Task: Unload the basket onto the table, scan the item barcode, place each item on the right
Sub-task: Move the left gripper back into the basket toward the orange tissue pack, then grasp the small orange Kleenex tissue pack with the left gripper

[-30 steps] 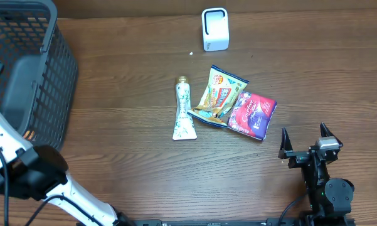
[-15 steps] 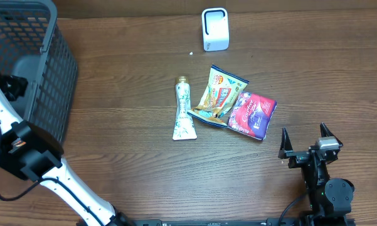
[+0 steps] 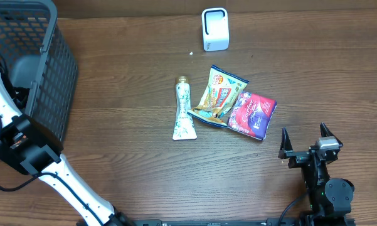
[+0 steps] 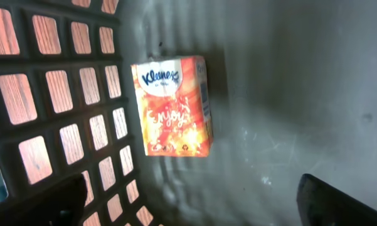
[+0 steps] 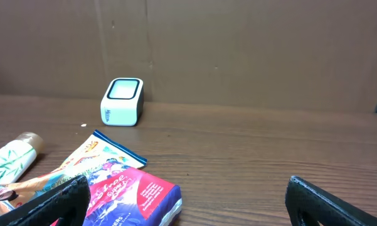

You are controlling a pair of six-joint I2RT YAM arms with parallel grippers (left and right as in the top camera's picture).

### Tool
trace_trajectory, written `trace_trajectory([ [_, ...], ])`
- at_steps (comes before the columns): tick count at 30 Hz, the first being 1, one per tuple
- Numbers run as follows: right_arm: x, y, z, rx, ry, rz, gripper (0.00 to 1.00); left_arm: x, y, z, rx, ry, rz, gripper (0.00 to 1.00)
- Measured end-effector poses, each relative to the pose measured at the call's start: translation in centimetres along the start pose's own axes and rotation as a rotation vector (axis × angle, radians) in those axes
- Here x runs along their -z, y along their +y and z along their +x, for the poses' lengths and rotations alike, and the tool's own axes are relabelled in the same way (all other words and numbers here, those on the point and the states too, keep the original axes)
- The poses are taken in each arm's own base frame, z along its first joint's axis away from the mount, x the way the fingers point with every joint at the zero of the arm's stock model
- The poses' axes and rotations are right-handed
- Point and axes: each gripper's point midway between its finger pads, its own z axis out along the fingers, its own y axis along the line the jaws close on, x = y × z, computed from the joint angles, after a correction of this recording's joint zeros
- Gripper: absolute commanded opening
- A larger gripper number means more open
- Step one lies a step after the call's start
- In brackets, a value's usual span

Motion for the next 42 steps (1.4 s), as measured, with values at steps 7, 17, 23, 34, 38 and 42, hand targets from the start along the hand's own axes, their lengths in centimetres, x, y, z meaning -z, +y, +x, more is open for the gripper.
trace_trajectory([
  [7,0.0,0.0,0.0,0.0,-0.001,0.0,1.0,-1.6,-0.4,0.2,0.003,0.008,-0.014,0.96],
  [17,0.0,0.0,0.0,0.0,-0.001,0.0,1.0,-4.3,-1.2,0.7,-0.011,0.019,-0.028,0.95],
  [23,0.0,0.0,0.0,0.0,0.0,0.0,1.0,-5.4,-0.8,0.6,-0.003,0.026,-0.037,0.86],
  [34,0.0,0.0,0.0,0.0,0.0,0.0,1.0,-7.4,0.3,0.1,0.013,0.021,-0.065,0.56],
  [38,0.0,0.0,0.0,0.0,0.0,0.0,1.0,-7.7,0.3,0.2,0.006,0.021,-0.071,0.22],
  [42,0.0,0.0,0.0,0.001,-0.001,0.0,1.0,-7.8,0.5,0.3,-0.001,0.021,-0.082,0.07],
])
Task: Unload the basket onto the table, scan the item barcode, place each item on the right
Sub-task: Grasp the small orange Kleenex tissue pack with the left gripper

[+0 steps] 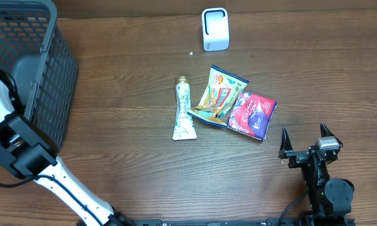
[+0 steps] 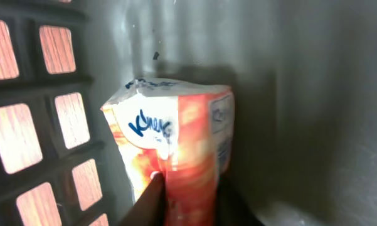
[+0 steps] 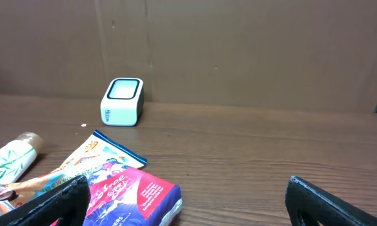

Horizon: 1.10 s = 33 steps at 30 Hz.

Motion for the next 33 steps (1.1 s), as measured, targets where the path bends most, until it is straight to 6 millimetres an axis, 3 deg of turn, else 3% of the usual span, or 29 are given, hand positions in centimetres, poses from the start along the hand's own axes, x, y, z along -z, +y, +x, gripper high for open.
trace_trajectory([
  [10,0.0,0.0,0.0,-0.001,0.001,0.0,1.0,0.0,0.6,0.4,-0.061,0.013,-0.025,0.04],
  [14,0.0,0.0,0.0,0.0,0.0,0.0,1.0,1.3,1.7,1.0,-0.108,0.054,-0.047,0.04],
  [17,0.0,0.0,0.0,0.0,0.001,0.0,1.0,4.1,2.2,-0.1,-0.096,0.026,-0.016,0.04],
  [24,0.0,0.0,0.0,-0.001,0.001,0.0,1.0,13.2,2.5,-4.1,-0.035,-0.171,0.206,0.04],
  [28,0.0,0.0,0.0,0.0,0.0,0.0,1.0,18.7,3.5,-4.4,-0.016,-0.272,0.335,0.04],
  [33,0.0,0.0,0.0,0.0,0.0,0.0,1.0,25.9,5.3,-2.9,-0.001,-0.38,0.512,0.04],
])
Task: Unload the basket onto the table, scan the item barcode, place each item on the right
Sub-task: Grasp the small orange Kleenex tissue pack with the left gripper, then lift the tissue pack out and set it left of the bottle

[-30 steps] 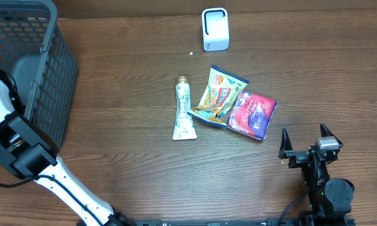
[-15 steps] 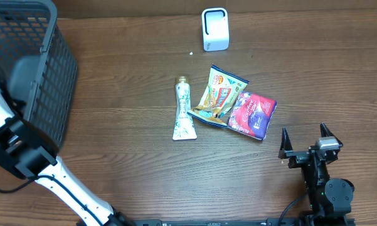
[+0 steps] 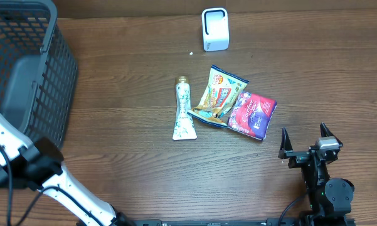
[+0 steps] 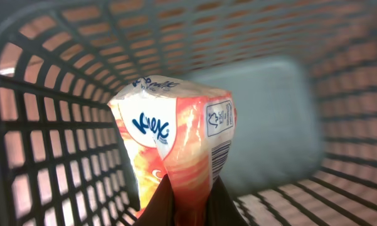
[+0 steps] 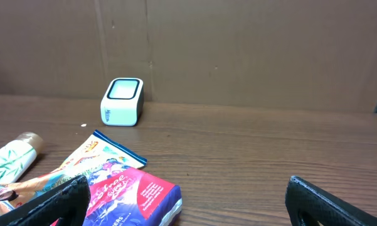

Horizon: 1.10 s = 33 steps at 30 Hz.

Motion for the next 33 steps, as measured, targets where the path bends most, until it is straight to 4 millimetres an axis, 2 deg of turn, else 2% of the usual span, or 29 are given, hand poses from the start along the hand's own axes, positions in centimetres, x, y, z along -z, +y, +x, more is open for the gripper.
trace_trajectory([
  [4,0.0,0.0,0.0,0.0,0.001,0.0,1.0,6.9,-1.4,0.4,0.002,-0.06,0.18,0.04],
  [8,0.0,0.0,0.0,0.0,0.001,0.0,1.0,13.1,-3.6,2.8,-0.064,-0.065,0.386,0.04],
  [12,0.0,0.0,0.0,0.0,0.0,0.0,1.0,18.9,-8.1,8.2,-0.257,-0.011,0.627,0.04],
  [15,0.0,0.0,0.0,0.0,0.001,0.0,1.0,21.9,-11.7,13.7,-0.434,0.063,0.762,0.04],
  [17,0.0,0.0,0.0,0.0,0.001,0.0,1.0,23.1,-13.5,17.7,-0.544,0.127,0.808,0.04],
  [20,0.0,0.0,0.0,0.0,0.0,0.0,1.0,23.7,-15.2,23.5,-0.696,0.217,0.818,0.04],
  [24,0.0,0.0,0.0,0.0,0.0,0.0,1.0,21.9,-16.3,31.7,-0.902,0.323,0.713,0.04],
  [28,0.0,0.0,0.0,0.0,0.001,-0.001,1.0,17.6,-15.8,37.9,-1.044,0.374,0.493,0.04],
  [32,0.0,0.0,0.0,0.0,0.001,-0.001,1.0,12.2,-14.9,42.1,-1.133,0.36,0.239,0.04],
  [33,0.0,0.0,0.0,0.0,0.0,0.0,1.0,11.4,-14.7,42.6,-1.14,0.358,0.2,0.04],
])
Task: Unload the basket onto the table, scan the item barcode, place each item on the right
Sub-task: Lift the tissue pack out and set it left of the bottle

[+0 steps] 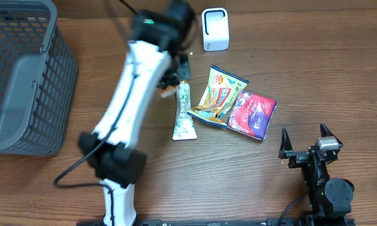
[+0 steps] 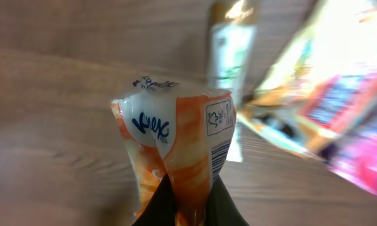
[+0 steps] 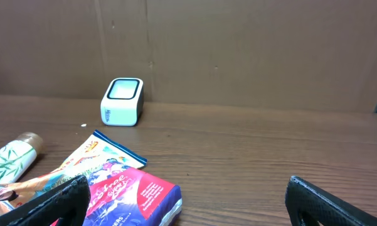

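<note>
An orange Kleenex tissue pack (image 2: 175, 138) stands pinched between the dark fingers (image 2: 155, 208) of my left gripper (image 2: 187, 191), its barcode on the right side face. The left wrist view is blurred by motion. In the overhead view the left gripper (image 1: 174, 74) hangs over the table just left of the tube's cap, below and left of the white scanner (image 1: 214, 28). The wrist mostly hides the pack there. My right gripper (image 1: 306, 139) rests open at the front right, holding nothing; its view shows the scanner (image 3: 122, 102) far off.
A green-patterned tube (image 1: 184, 110), a yellow snack bag (image 1: 219, 94) and a red-purple pack (image 1: 253, 114) lie mid-table below the scanner. A grey mesh basket (image 1: 25, 81) stands at the left edge. The left arm stretches diagonally from the front.
My left gripper, still shut on the tissue pack, has gone from the basket at the far left to the table's middle, near the tube and below the scanner. The right arm is unmoved.
My left gripper was open inside the basket above the tissue pack lying on its floor. Then it was shut on the pack. Then it held the pack up within the basket, and now holds it over the table near the scanner.
</note>
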You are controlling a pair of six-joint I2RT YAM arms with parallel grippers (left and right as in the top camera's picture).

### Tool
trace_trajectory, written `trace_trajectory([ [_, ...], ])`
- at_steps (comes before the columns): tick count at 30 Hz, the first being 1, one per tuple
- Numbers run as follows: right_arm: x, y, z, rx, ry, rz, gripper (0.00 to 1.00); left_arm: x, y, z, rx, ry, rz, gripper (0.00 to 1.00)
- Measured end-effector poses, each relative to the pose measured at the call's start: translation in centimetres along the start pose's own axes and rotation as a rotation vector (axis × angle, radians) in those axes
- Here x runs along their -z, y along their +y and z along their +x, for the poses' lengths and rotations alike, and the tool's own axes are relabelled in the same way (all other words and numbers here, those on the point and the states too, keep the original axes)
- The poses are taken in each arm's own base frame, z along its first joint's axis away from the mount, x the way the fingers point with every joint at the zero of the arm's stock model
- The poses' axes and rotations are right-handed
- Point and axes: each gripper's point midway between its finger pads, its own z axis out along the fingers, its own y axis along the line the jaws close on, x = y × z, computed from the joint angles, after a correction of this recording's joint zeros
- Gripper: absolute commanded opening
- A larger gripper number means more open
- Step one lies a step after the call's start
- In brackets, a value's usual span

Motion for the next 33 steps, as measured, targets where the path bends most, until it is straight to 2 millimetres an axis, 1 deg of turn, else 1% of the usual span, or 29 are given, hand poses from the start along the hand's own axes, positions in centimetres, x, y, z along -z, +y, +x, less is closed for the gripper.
trace_trajectory([
  [4,0.0,0.0,0.0,0.0,0.0,0.0,1.0,-5.0,0.3,0.8,0.019,0.103,-0.137,0.04],
  [9,0.0,0.0,0.0,0.0,0.0,0.0,1.0,-8.5,0.3,1.5,0.021,0.187,-0.209,0.05],
  [12,0.0,0.0,0.0,0.0,0.0,0.0,1.0,-10.2,0.2,1.8,0.016,0.228,-0.235,0.1],
  [13,0.0,0.0,0.0,0.0,0.0,0.0,1.0,-10.6,0.1,1.9,0.014,0.237,-0.238,0.14],
  [14,0.0,0.0,0.0,0.0,0.0,0.0,1.0,-10.8,0.1,2.0,0.012,0.245,-0.239,0.23],
  [15,0.0,0.0,0.0,0.0,0.0,0.0,1.0,-10.9,0.0,2.0,0.009,0.248,-0.239,0.37],
  [16,0.0,0.0,0.0,0.0,0.0,0.0,1.0,-10.9,0.0,2.1,0.0,0.251,-0.236,0.64],
  [17,0.0,0.0,0.0,0.0,0.0,0.0,1.0,-10.9,0.0,2.1,-0.012,0.254,-0.233,0.75],
  [18,0.0,0.0,0.0,0.0,0.0,0.0,1.0,-10.9,0.0,2.1,-0.023,0.256,-0.231,0.73],
  [19,0.0,0.0,0.0,0.0,0.0,0.0,1.0,-10.9,0.0,2.1,-0.031,0.257,-0.229,0.7],
  [30,0.0,0.0,0.0,0.0,0.0,0.0,1.0,-10.9,-0.4,2.4,-0.067,0.276,-0.203,0.68],
  [33,0.0,0.0,0.0,0.0,0.0,0.0,1.0,-10.3,-0.9,2.3,-0.059,0.27,-0.168,0.7],
])
